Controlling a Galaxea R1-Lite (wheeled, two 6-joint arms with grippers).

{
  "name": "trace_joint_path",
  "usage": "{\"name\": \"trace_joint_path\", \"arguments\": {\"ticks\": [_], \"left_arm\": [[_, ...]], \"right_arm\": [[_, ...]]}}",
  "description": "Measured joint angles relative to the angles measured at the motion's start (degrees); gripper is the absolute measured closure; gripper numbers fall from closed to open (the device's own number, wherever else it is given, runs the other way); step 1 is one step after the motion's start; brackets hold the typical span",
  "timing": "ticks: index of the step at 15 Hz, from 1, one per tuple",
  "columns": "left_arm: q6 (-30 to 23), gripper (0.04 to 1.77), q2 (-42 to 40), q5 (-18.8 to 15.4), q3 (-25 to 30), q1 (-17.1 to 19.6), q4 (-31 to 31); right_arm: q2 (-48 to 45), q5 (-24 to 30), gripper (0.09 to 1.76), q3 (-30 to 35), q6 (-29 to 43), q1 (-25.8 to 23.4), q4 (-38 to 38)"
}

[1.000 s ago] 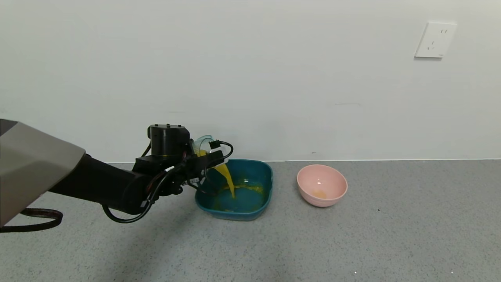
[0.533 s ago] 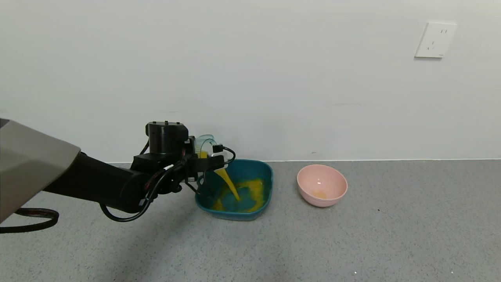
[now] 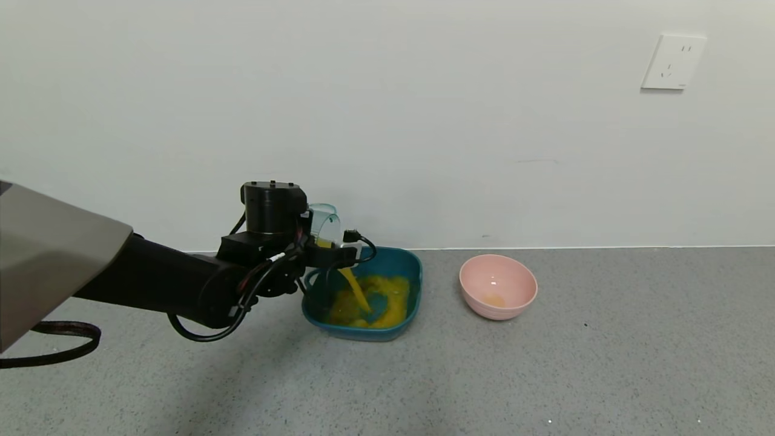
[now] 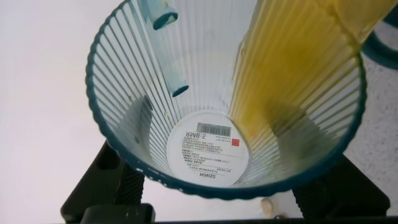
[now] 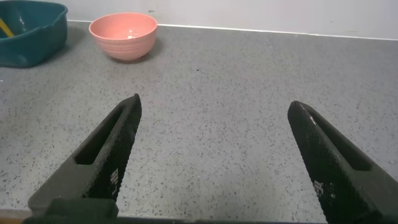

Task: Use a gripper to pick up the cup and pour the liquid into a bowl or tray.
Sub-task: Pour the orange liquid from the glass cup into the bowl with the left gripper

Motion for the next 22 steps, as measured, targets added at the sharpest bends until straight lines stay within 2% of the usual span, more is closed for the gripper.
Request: {"name": "trace_joint_path", "arguments": {"ticks": [3, 9, 22], "left_arm": [[5.0, 0.52, 0.2, 3.6, -0.7, -1.4, 0.1], [10.0, 0.52, 0.6, 9.4, -0.8, -3.6, 0.2], [11.7, 0.52, 0.3, 10.5, 0.1, -6.4, 0.4]], "right_arm": [[0.0, 0.0, 0.14, 0.0, 0.0, 0.0, 0.0], [0.0, 0.0, 0.14, 0.0, 0.0, 0.0, 0.0], [0.0, 0.0, 0.14, 0.0, 0.0, 0.0, 0.0]]}}
